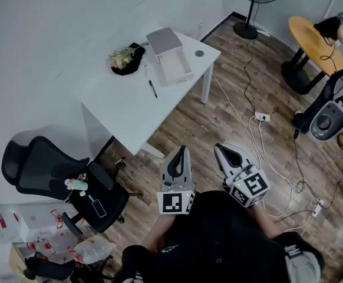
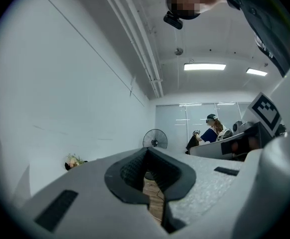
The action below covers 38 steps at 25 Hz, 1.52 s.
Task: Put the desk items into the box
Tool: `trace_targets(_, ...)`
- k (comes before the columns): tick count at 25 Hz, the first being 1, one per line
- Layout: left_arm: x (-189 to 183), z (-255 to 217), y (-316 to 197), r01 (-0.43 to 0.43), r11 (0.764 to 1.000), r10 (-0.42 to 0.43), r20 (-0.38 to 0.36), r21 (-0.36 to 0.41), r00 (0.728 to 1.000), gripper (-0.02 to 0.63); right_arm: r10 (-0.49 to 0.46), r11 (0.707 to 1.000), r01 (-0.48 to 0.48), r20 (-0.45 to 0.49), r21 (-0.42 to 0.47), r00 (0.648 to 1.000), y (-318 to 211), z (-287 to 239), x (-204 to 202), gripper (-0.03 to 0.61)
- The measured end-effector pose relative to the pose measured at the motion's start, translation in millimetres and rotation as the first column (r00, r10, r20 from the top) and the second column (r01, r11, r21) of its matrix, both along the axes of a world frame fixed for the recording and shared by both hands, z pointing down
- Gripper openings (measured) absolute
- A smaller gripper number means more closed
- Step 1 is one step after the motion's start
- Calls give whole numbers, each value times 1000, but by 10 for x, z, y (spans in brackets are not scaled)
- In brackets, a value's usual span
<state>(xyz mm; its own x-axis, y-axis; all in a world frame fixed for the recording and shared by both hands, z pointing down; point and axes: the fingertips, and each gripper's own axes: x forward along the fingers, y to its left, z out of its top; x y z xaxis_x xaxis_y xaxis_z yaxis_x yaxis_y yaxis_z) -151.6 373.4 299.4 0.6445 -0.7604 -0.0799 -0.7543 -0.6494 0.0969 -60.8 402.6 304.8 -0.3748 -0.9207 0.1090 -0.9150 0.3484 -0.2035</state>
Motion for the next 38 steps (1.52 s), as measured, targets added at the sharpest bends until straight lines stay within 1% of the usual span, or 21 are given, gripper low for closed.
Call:
trace_targets(5,-343,92,-394,25,1000,-25,9,-15,1000,8,-1,1000,1,-14,-12,1000,-420,51,-208,-2)
trace_targets(9,-511,149,-621,51,998,-51,8,-41,999,8,-21,999,20,-19,-37,1000,-593,114,-343,-2)
trace_targets(11,-520,151,-690,58,997,-58,4,-46,998,8,-13,999,12,-17,-40,1000,-684,128,-332,-2)
trace_targets(13,-495,166,-752,63,997,-63,-1,-52,998,8,6,999,-6,4,-46,1000,-782,160,-272,-2)
trace_targets(15,-461,180,-808,72,996,-72,-6,-57,997,8,3,999,-2,26,-52,1000,-871,198,-227,-2)
trace_targets(17,-434,205,-891,85,995,-85,4,-55,996,8,-17,998,20,41,-55,999,-991,241,-199,-2)
trace_targets(20,-414,258,-1102,122,990,-121,20,-65,992,8,-73,996,76,51,-48,996,-1267,245,-168,-2)
trace_targets(23,-334,294,-1357,164,983,-162,30,-80,986,8,-131,990,134,58,-38,990,-1580,224,-107,-2)
trace_targets(26,-171,295,-1649,188,979,-185,39,-80,982,8,-173,984,175,53,-38,984,-1927,230,8,-2)
trace_targets(29,27,278,-1987,209,975,-205,55,-75,977,8,-200,978,202,46,-60,979,-2278,297,162,-2)
trace_targets(32,195,199,-2282,246,967,-242,51,-71,969,8,-239,967,243,62,-78,969,-2581,317,304,-2)
trace_targets(34,297,177,-2438,275,959,-272,58,-66,961,8,-275,957,279,59,-79,960,-2773,305,393,-2)
trace_targets(38,473,176,-2722,350,933,-345,62,-84,936,8,-326,941,330,65,-76,943,-3188,304,585,-2)
